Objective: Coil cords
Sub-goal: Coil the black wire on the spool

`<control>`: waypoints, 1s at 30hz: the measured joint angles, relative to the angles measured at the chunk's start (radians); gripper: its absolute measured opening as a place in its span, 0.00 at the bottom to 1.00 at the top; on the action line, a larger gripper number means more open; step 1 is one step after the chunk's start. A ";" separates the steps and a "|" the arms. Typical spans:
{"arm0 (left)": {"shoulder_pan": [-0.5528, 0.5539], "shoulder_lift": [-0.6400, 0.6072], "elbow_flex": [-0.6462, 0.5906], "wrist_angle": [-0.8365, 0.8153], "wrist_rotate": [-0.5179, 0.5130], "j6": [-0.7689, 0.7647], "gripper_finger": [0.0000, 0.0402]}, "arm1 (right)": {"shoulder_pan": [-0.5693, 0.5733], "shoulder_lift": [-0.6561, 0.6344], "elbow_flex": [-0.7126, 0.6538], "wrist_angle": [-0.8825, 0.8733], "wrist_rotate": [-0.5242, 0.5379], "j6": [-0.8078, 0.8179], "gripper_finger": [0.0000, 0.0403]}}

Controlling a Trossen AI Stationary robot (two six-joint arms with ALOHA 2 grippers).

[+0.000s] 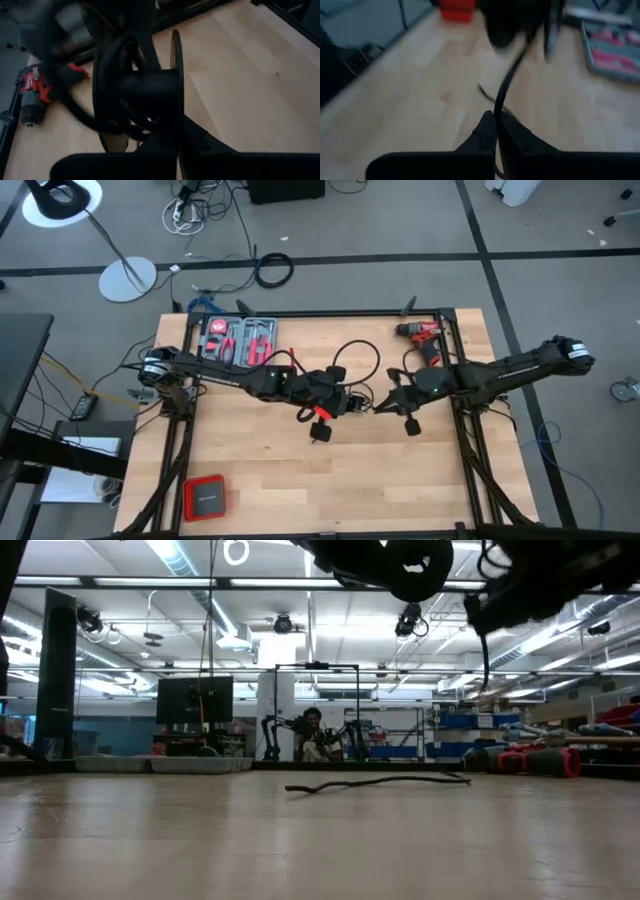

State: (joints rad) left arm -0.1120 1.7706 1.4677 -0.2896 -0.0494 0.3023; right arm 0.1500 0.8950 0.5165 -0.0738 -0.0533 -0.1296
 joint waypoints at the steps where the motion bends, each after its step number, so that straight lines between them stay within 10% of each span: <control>1: 0.001 0.000 0.000 -0.005 0.000 0.000 0.00 | 0.003 -0.006 0.011 -0.005 -0.015 -0.003 0.00; 30: -0.017 0.002 0.000 0.055 -0.051 0.087 0.00 | 0.216 -0.011 0.017 -0.475 0.171 0.556 0.00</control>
State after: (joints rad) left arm -0.1291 1.7725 1.4673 -0.2347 -0.1004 0.3889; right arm 0.3659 0.8841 0.5331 -0.5489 0.1175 0.4267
